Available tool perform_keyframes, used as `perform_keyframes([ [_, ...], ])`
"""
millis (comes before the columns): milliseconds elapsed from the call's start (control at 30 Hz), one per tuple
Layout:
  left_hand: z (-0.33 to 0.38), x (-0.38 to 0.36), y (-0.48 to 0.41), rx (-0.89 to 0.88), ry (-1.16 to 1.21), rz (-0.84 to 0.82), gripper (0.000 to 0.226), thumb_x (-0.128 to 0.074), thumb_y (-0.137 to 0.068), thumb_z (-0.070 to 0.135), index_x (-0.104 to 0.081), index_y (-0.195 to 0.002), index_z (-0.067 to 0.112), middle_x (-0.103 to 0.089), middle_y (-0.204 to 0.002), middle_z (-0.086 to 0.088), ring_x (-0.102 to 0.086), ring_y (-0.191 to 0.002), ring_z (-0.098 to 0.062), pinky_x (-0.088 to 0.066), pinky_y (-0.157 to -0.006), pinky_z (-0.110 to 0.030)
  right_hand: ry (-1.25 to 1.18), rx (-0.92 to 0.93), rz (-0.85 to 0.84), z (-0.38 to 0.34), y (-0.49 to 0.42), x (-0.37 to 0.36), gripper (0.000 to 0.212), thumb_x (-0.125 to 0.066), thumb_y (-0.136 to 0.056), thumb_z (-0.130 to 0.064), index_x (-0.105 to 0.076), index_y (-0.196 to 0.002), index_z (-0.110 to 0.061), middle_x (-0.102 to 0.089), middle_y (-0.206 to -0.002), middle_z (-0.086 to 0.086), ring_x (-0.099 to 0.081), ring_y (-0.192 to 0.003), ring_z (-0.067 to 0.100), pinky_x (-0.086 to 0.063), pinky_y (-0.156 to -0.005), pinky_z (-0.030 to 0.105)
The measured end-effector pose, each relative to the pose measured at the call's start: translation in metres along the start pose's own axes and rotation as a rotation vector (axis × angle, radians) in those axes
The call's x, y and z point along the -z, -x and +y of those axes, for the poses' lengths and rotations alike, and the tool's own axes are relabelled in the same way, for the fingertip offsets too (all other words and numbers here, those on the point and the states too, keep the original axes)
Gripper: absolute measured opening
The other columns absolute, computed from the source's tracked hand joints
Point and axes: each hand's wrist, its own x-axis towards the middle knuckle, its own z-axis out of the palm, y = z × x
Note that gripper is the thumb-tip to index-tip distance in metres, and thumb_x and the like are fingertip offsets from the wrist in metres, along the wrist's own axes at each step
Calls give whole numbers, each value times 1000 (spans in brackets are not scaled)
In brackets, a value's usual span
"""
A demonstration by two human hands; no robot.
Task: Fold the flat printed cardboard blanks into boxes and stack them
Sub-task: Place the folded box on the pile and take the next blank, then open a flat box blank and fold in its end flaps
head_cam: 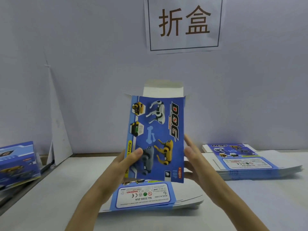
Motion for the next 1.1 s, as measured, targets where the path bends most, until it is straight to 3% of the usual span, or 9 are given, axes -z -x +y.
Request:
perform_keyframes([
  [67, 2, 8, -2, 61, 107, 123, 50, -76, -54, 48, -73, -97, 22, -74, -98, -7, -73, -83, -22, -58, -65, -40, 40, -98, -16, 4, -3, 1, 77, -55, -58, -87, -42, -122, -47, -63, -121, -10, -66, -103, 15, -56, -85, 34],
  [200, 16, 25, 5, 24, 292, 275, 30, -76, -59, 42, -78, -85, 27, -75, -96, -3, -72, -82, -27, -59, -63, -40, 570, -171, -51, 29, -6, 0, 32, -43, -93, -50, -52, -121, -35, -59, -129, -8, -57, -107, 3, -49, -96, 29],
  [367, 72, 85, 2, -135, 557, 588, 11, -60, -90, 31, -63, -94, 21, -68, -105, -10, -71, -75, -25, -59, -66, -43, 994, -217, -239, 55, -11, -8, 43, -45, -98, -43, -37, -140, -37, -42, -145, -11, -45, -119, 5, -43, -79, 8],
  [433, 91, 110, -2, -346, 687, 739, 27, -64, -90, 33, -58, -113, 21, -57, -128, -9, -65, -94, -20, -56, -68, -38, 1128, -194, -305, 61, -14, -10, 49, -46, -97, -48, -30, -142, -41, -38, -147, -13, -43, -119, 4, -39, -85, 7],
  [533, 103, 136, -1, -598, 721, 924, 87, -66, -87, 40, -10, -151, 25, -23, -154, -6, -41, -131, -21, -52, -88, -35, 1174, -147, -457, 79, -20, -11, 67, -54, -91, -51, -25, -148, -33, -30, -152, -10, -36, -133, 8, -32, -104, 14],
  [667, 56, 97, -17, -455, -32, 673, 14, -52, -98, 21, -53, -111, 26, -55, -109, 2, -57, -102, -13, -47, -78, -23, 1293, -73, -594, 102, -21, -11, 73, -55, -86, -54, -18, -148, -46, -8, -158, -19, -11, -146, 7, -9, -120, 35],
  [733, 13, 67, -21, -310, -533, 351, 20, -50, -99, 20, -63, -114, 18, -63, -112, 1, -58, -105, -17, -44, -83, -18, 1304, -24, -573, 104, -20, -10, 67, -52, -89, -51, -19, -147, -50, -7, -157, -24, -10, -146, 3, -11, -119, 34],
  [900, -85, 18, -17, 59, -1354, -351, 69, -51, -90, 55, -30, -148, 25, -22, -157, 1, -24, -142, -20, -26, -112, -39, 1301, 70, -503, 102, -21, -5, 52, -51, -94, -46, -34, -144, -43, -20, -156, -21, -21, -143, -1, -20, -112, 17],
  [1100, -113, 21, -3, -16, -1495, -373, 64, -35, -101, 45, -1, -153, 29, 10, -160, 12, 5, -147, -10, -8, -118, -32, 1324, 73, -496, 101, -8, 3, 46, -41, -100, -44, -34, -145, -42, -21, -156, -21, -21, -143, 2, -19, -115, 21],
])
